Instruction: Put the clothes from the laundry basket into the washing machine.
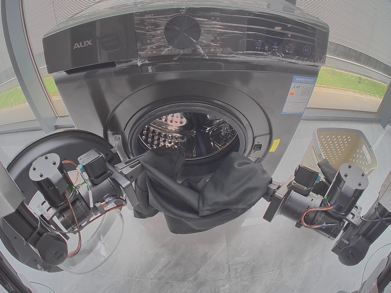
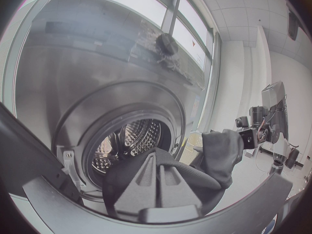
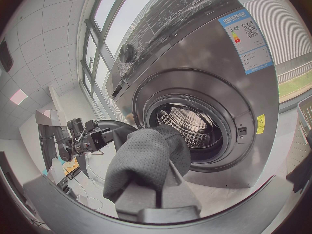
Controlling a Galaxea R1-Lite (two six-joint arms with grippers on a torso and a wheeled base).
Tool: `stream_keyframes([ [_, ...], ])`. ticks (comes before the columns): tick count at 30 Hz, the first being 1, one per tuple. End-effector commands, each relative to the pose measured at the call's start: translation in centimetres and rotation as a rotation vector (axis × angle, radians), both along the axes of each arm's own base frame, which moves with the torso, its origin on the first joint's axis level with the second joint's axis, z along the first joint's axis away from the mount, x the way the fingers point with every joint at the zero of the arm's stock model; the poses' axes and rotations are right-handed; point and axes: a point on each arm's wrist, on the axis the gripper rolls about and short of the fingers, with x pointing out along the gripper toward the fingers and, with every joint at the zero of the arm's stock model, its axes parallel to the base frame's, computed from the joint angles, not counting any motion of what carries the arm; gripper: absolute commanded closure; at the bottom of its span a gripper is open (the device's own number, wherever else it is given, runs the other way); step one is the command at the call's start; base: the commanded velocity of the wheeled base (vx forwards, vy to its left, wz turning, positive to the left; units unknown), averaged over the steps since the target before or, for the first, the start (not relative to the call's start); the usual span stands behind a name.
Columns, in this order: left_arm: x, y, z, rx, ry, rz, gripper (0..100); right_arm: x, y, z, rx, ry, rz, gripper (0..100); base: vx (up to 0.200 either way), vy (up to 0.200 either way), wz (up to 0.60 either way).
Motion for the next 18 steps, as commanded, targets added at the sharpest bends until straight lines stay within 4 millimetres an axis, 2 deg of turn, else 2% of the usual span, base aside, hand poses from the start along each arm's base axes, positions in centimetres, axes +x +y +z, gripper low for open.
stream_keyframes([
  [1, -0.9, 0.3, 1.7, -0.029, -0.059, -0.009, 100, 0.1, -0.3, -0.2, -0.006, 0.008, -0.01, 100, 0.0, 0.0, 0.0],
  [9, -1.0, 0.2, 1.9, -0.031, -0.067, -0.01, 100, 0.1, -0.4, -0.3, -0.01, 0.012, -0.013, 100, 0.0, 0.0, 0.0],
  [10, -1.0, 0.2, 1.9, -0.031, -0.067, -0.01, 100, 0.1, -0.4, -0.3, -0.008, 0.012, -0.016, 0, 0.0, 0.0, 0.0],
  [13, -0.9, 0.2, 2.0, -0.032, -0.072, -0.007, 100, 0.3, -0.6, -0.6, -0.017, 0.025, -0.025, 0, 0.0, 0.0, 0.0],
  [16, -0.8, 0.1, 2.3, -0.039, -0.082, -0.005, 100, 0.1, -1.5, -1.7, -0.053, 0.067, -0.074, 0, 0.0, 0.0, 0.0],
  [18, -0.7, 0.0, 2.4, -0.041, -0.09, -0.005, 100, -0.3, -1.8, -3.4, -0.102, 0.126, -0.077, 0, 0.0, 0.0, 0.0],
])
